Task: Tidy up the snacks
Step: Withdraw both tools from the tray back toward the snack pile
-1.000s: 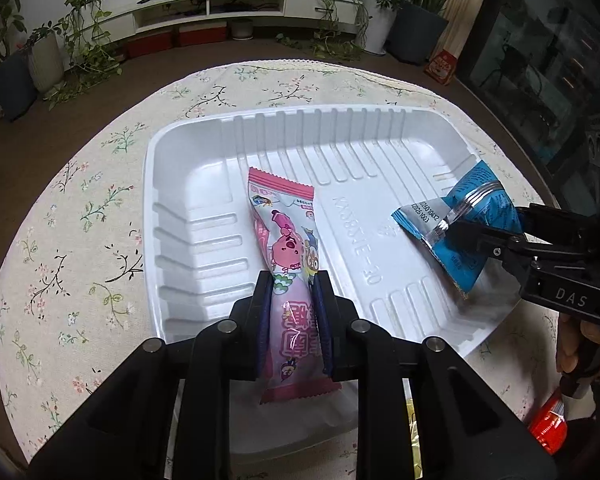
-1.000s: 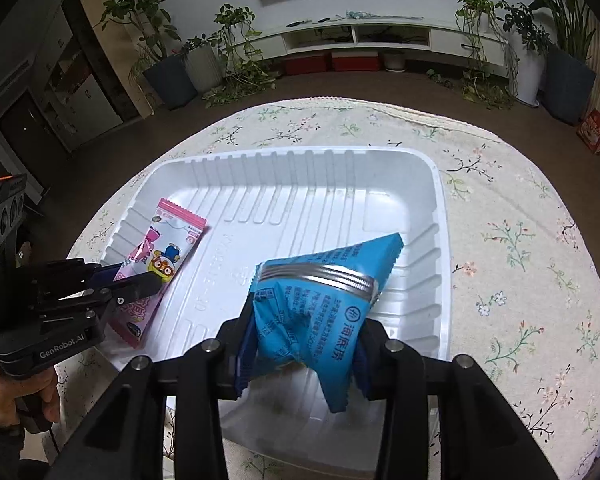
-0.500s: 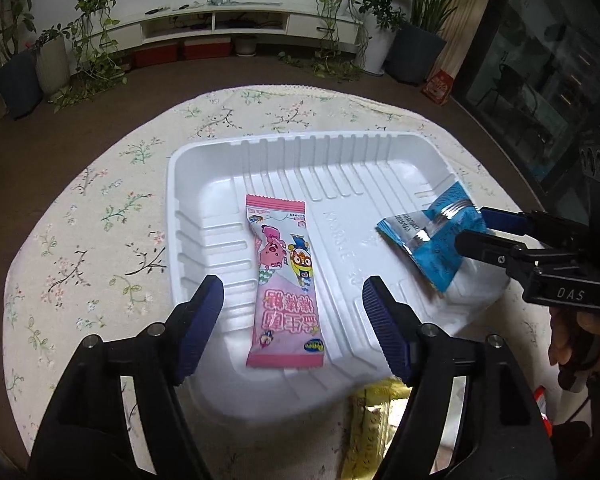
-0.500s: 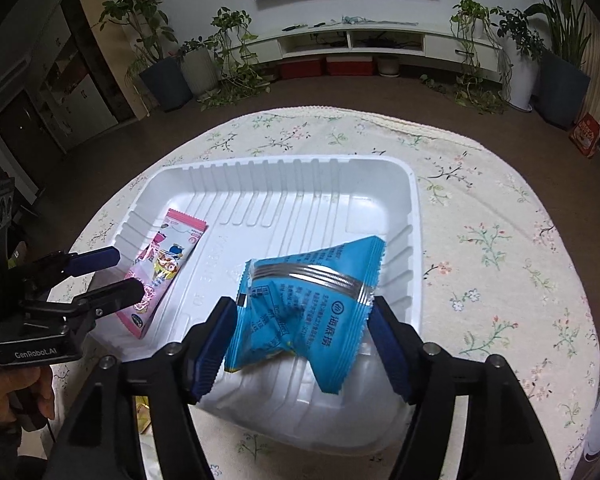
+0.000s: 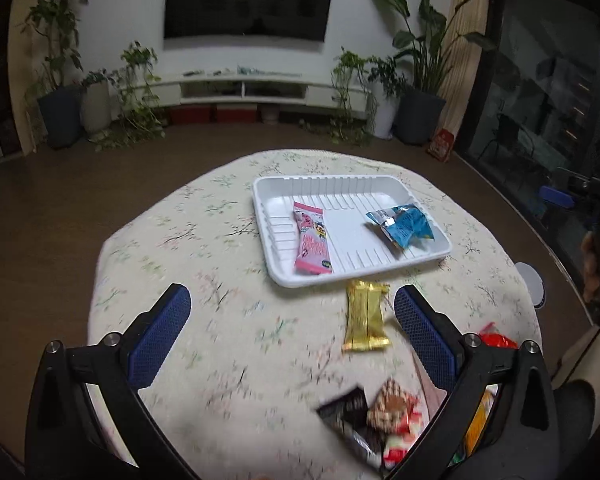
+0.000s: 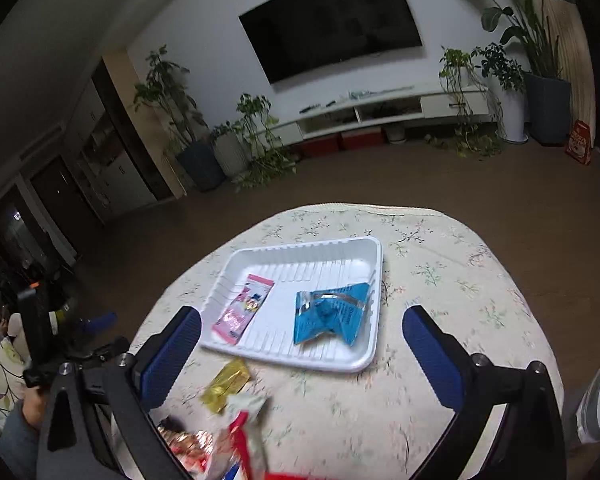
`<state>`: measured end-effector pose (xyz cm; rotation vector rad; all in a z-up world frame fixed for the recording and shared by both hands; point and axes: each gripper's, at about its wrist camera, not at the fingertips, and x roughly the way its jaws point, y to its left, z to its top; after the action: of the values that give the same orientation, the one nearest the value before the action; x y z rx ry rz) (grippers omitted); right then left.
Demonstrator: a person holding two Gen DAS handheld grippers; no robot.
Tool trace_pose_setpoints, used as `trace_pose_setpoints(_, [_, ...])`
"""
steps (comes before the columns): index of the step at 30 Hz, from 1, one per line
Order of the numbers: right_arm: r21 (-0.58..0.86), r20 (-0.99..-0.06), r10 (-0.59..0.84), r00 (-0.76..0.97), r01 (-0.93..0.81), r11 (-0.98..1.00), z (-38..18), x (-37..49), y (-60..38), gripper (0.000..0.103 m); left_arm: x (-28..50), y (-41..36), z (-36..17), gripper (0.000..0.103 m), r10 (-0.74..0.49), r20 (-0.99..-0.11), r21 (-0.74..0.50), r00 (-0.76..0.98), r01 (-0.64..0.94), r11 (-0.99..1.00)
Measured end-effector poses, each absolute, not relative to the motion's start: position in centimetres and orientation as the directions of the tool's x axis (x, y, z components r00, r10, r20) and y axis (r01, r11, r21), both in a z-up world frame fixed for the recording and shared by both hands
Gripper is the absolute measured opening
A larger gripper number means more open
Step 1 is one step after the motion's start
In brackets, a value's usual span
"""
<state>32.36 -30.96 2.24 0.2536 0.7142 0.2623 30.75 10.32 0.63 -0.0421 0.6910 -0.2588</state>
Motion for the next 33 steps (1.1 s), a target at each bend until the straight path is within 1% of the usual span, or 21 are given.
trace_pose_setpoints(2, [0.337,-0.573,0.332,0.749,-0.154,0.929,3.4,28.7,-31.2,0.103,27.1,11.0,0.4,0.103,-0.255,-0.608,-0.146,0.752,0.209,0.967])
trace_pose_setpoints(3, [0.348,-0.559,0.337,0.757,-0.154,0.925,3.6,27.0,-31.2,0.103,25.6,11.1,0.2,0.103,-0.248,-0.616,-0.151,0.748,0.197,0.969])
trace_pose_setpoints(5, [0.373,-0.543,0.344,0.766,-0.147,0.916,3.5,23.4,-31.0,0.103,22.8,11.0,-1.0,0.103,-0.251,-0.667,-0.176,0.702,0.179,0.968])
trace_pose_setpoints(8, [0.386,-0.547,0.342,0.764,-0.132,0.913,2.5,18.9,-30.1,0.103,19.0,10.4,-2.5,0.103,-0.302,-0.678,-0.238,0.67,0.189,0.953])
trace_pose_setpoints(10, [0.388,-0.56,0.332,0.759,-0.114,0.914,1.3,15.8,-29.3,0.103,17.0,9.1,-3.2,0.103,-0.349,-0.678,-0.239,0.647,0.255,0.937])
trace_pose_setpoints(11, [0.388,-0.575,0.327,0.75,-0.102,0.916,0.6,14.6,-28.8,0.103,16.0,8.0,-3.7,0.103,-0.381,-0.679,-0.224,0.627,0.317,0.922])
trace_pose_setpoints(14, [0.387,-0.611,0.32,0.724,-0.079,0.919,-1.4,11.8,-27.8,0.103,14.4,5.0,-5.0,0.103,-0.414,-0.726,-0.159,0.549,0.451,0.878])
trace_pose_setpoints(15, [0.396,-0.629,0.319,0.709,-0.061,0.916,-2.4,11.0,-27.5,0.103,14.1,4.4,-5.2,0.102,-0.431,-0.733,-0.154,0.527,0.488,0.859])
trace_pose_setpoints(18, [0.406,-0.658,0.33,0.677,-0.05,0.912,-4.1,9.9,-27.3,0.1,13.2,2.5,-5.4,0.102,-0.465,-0.737,-0.125,0.492,0.576,0.808])
trace_pose_setpoints(20, [0.383,-0.678,0.3,0.671,-0.026,0.923,-4.6,9.8,-27.3,0.098,13.1,1.7,-5.4,0.102,-0.484,-0.737,-0.116,0.472,0.617,0.778])
trace_pose_setpoints(21, [0.374,-0.689,0.292,0.663,-0.02,0.927,-4.9,9.9,-27.4,0.096,13.2,1.3,-5.4,0.102,-0.493,-0.742,-0.115,0.455,0.639,0.761])
trace_pose_setpoints(23, [0.357,-0.705,0.281,0.651,-0.016,0.934,-5.0,10.2,-27.5,0.094,13.6,0.5,-5.8,0.102,-0.5,-0.758,-0.101,0.418,0.683,0.723])
trace_pose_setpoints(26, [0.29,-0.732,0.248,0.635,-0.039,0.956,-5.0,11.1,-26.9,0.093,13.7,-0.8,-6.4,0.102,-0.498,-0.784,-0.048,0.37,0.764,0.644])
trace_pose_setpoints(28, [0.261,-0.746,0.237,0.622,-0.054,0.964,-5.1,11.6,-26.5,0.09,14.0,-1.5,-6.8,0.102,-0.505,-0.792,-0.039,0.342,0.798,0.602])
trace_pose_setpoints(29, [0.249,-0.756,0.232,0.612,-0.059,0.967,-5.3,11.9,-26.3,0.089,14.3,-1.7,-6.9,0.101,-0.519,-0.795,-0.053,0.315,0.816,0.576])
trace_pose_setpoints(30, [0.248,-0.759,0.233,0.608,-0.061,0.967,-5.3,12.2,-26.2,0.088,14.5,-1.8,-7.0,0.096,-0.532,-0.793,-0.064,0.295,0.829,0.555])
trace_pose_setpoints(31, [0.251,-0.759,0.238,0.606,-0.064,0.966,-5.4,12.5,-26.0,0.089,14.9,-1.8,-7.1,0.093,-0.536,-0.796,-0.07,0.282,0.836,0.544])
trace_pose_setpoints(33, [0.265,-0.755,0.25,0.606,-0.066,0.962,-5.6,12.7,-25.9,0.089,15.5,-1.8,-7.4,0.093,-0.527,-0.811,-0.073,0.253,0.85,0.521])
